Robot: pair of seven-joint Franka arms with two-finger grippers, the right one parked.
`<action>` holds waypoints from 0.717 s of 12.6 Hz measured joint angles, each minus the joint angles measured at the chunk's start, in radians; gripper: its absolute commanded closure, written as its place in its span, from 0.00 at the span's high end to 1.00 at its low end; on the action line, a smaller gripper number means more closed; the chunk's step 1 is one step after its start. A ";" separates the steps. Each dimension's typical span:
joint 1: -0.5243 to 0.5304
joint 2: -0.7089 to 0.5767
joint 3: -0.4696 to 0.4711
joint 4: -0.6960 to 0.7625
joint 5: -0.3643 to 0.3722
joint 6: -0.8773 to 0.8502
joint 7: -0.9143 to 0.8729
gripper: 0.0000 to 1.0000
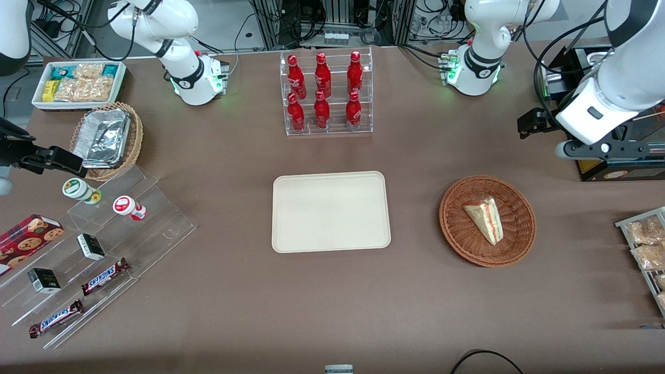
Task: Place sandwich from basket to tray
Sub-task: 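Lower the open left gripper over the wrapped sandwich in the basket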
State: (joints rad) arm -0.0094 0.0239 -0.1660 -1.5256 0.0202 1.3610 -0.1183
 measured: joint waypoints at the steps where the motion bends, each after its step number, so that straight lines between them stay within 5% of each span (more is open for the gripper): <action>1: 0.002 -0.002 0.003 0.000 0.000 0.000 0.000 1.00; 9: 0.010 0.069 0.007 -0.109 0.001 0.145 0.007 1.00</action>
State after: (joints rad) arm 0.0009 0.0930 -0.1587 -1.6345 0.0209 1.5057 -0.1112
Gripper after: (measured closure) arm 0.000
